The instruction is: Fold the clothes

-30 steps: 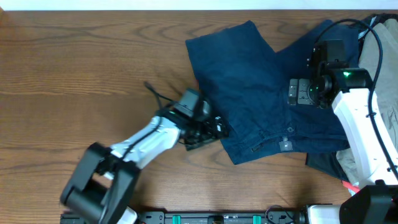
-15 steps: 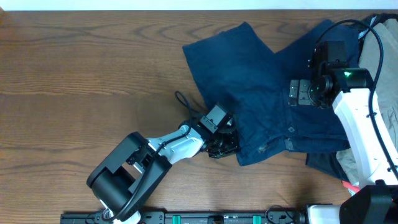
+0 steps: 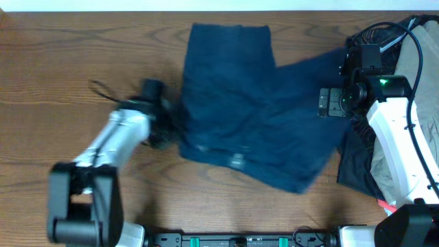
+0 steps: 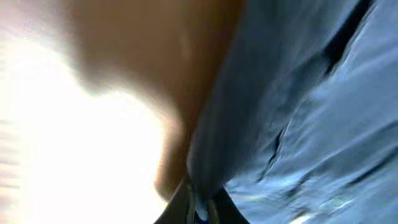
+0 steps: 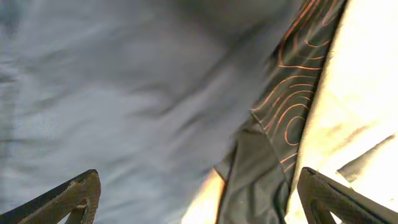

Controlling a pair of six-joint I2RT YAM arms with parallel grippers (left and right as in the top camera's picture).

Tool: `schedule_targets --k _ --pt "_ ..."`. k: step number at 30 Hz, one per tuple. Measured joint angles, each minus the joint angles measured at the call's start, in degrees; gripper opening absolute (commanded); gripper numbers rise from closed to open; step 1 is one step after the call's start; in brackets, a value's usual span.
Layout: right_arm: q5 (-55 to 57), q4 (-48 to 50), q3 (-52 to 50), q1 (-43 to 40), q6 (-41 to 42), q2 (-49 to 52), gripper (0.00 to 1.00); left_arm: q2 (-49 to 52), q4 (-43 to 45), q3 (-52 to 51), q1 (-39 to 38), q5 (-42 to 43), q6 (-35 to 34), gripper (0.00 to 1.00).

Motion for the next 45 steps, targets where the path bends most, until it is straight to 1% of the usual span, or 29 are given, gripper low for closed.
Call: schedule_targets --k 2,3,5,6,8,10,14,15,19,23,27,32,35,39,40,45 --pt "-1.2 0.0 0.0 0.0 0.0 0.0 0.98 -1.4 -1.1 5.0 6.8 -1.9 2.1 0.06" --pt "-1.8 0.0 0.0 0.0 0.0 0.0 0.99 -2.0 -1.5 7.8 9.9 -2.7 2.9 0.22" --pt "-3.5 0.0 0.0 0.0 0.0 0.0 0.99 -2.8 -2.5 13.4 15.8 -4.1 4.4 0.66" --pt "-4.3 0.0 0.0 0.0 0.0 0.0 0.99 -3.1 -2.8 15.2 17.6 -4.5 4.6 0.80" --pt "-5.6 0.0 0.0 0.0 0.0 0.0 0.99 -3.8 -4.6 18.0 20.7 -4.4 5.0 1.00" --pt "-6.6 0.0 0.0 0.0 0.0 0.0 0.99 -4.3 -7.6 18.8 22.1 -3.4 5.2 0.98" --pt "-8.4 0.0 0.0 0.0 0.0 0.0 0.99 -4.1 -19.8 18.8 21.6 -1.1 5.9 0.98" --pt "-8.8 -0.1 0.0 0.0 0.0 0.0 0.99 -4.0 -23.9 18.7 20.9 -0.6 5.9 0.98" --pt "-11.5 -0.2 0.0 0.0 0.0 0.0 0.99 -4.0 -35.2 18.3 17.5 0.3 6.0 0.98" --pt "-13.2 -0.2 0.0 0.0 0.0 0.0 0.99 -4.0 -40.7 15.6 12.3 0.8 4.1 0.98" --pt "-13.9 -0.3 0.0 0.0 0.0 0.0 0.98 -4.0 -40.1 10.8 6.8 1.9 -0.8 0.98" --pt "-14.2 -0.9 0.0 0.0 0.5 0.0 0.99 -4.0 -33.4 5.8 1.3 2.8 -6.8 0.98" --pt "-14.6 -1.0 0.0 0.0 2.0 0.0 0.94 -4.0 -28.9 2.3 -1.7 2.9 -9.4 0.98" --pt "-16.1 -0.1 -0.4 0.1 3.2 0.0 0.93 -4.0 -23.5 -3.7 -4.9 3.1 -12.3 0.98" --pt "-16.3 0.4 -1.0 0.1 3.2 0.0 0.91 -4.0 -22.9 -4.9 -5.4 3.1 -12.7 0.98" --pt "-17.1 5.4 -7.7 0.4 4.4 0.4 0.83 -4.0 -19.8 -10.7 -7.6 3.1 -14.3 0.98"
